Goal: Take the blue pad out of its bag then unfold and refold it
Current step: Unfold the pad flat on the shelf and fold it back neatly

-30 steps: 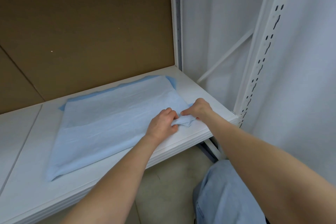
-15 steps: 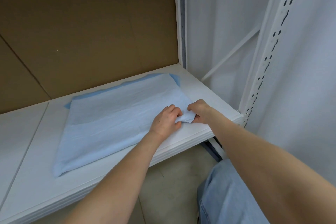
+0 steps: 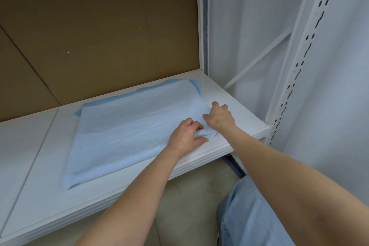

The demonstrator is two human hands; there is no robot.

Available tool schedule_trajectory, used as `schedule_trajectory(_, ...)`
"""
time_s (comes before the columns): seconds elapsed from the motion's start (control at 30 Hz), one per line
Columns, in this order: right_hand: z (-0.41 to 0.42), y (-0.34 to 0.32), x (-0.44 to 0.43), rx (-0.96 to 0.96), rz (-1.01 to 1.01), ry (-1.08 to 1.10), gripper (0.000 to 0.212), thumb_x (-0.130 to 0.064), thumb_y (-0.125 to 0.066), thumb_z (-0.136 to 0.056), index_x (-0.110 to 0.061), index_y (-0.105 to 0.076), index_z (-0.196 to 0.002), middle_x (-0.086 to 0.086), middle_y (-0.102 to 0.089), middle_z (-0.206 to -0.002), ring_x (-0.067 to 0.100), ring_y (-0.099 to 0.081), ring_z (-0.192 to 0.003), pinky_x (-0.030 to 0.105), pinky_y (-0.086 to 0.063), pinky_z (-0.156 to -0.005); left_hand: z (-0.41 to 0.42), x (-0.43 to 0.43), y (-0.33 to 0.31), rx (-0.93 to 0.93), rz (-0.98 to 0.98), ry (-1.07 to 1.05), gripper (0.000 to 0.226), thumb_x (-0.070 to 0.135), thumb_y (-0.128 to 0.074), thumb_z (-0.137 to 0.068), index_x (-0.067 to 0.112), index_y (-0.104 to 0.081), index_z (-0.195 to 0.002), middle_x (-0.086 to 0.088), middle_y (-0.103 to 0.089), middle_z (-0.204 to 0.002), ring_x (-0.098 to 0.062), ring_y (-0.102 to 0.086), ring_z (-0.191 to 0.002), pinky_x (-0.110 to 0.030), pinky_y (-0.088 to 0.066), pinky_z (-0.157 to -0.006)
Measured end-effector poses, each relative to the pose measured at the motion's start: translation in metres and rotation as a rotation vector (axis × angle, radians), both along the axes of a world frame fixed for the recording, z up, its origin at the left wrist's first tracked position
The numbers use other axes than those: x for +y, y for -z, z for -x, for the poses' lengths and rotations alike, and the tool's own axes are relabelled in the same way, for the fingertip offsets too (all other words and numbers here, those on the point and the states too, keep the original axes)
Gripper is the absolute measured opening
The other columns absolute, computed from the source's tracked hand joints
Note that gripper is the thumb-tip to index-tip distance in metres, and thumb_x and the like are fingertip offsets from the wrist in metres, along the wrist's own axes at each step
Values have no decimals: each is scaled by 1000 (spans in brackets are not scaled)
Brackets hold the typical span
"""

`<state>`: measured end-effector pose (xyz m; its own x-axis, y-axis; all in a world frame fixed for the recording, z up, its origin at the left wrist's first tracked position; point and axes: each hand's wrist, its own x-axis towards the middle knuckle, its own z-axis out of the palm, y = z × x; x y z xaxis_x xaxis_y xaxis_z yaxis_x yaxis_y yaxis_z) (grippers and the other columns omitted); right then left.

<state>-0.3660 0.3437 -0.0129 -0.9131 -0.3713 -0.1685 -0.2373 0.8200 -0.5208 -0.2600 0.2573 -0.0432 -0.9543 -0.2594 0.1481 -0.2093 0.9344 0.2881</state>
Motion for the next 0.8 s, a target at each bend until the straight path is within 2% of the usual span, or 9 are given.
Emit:
schedule_trajectory(0.1,-1,4,-1,57,-158,-71,41,-27,-46,-95,-13,-41,-133,13,-36,-136,32,-39,-122,36,-38,-94,-4,1,-6,-70,-77,15,48,52,-58,-85,23,-56,-123,1,-50,-117,-16,-48,-111,-29,-44,-94)
schedule_trajectory(0.2,-3,2,-8,149,-214,-58,44,-29,-47,-96,-14,-38,-136,12,-33,-138,32,-35,-126,37,-37,-96,-9,-11,-21,-76,-206,-10,48,52,-48,-92,22,-55,-128,0,-50,-125,-17,-50,-116,-32,-42,-100)
schedule_trajectory(0.3,-2,-6,-26,271,-171,-116,45,-35,-44,-98,-15,-37,-137,10,-36,-138,31,-34,-127,39,-37,-97,-15,-47,-34,-40,-102,-145,44,42,-45,-96,20,-51,-134,0,-45,-136,-19,-45,-126,-33,-38,-106)
schedule_trajectory(0.43,6,-14,-57,338,-140,-183,40,-26,-45,-98,-11,-41,-135,9,-41,-135,29,-39,-123,38,-39,-95,-18,-100,-41,-157,-7,-295,42,23,-46,-97,18,-47,-138,-6,-39,-144,-23,-40,-132,-33,-36,-108)
schedule_trajectory(0.6,31,-11,-91,271,-114,-168,42,-13,-45,-95,-6,-39,-136,13,-39,-138,29,-39,-126,39,-39,-101,-3,-133,-36,-227,41,-310,45,20,-42,-98,18,-41,-143,-6,-31,-149,-23,-34,-136,-33,-32,-111)
schedule_trajectory(0.8,65,4,-126,122,-72,-103,48,-14,-47,-94,-5,-35,-140,13,-37,-141,29,-36,-130,37,-37,-104,25,-164,-23,-294,68,-338,48,28,-39,-99,17,-33,-146,-6,-28,-151,-24,-31,-137,-34,-31,-112)
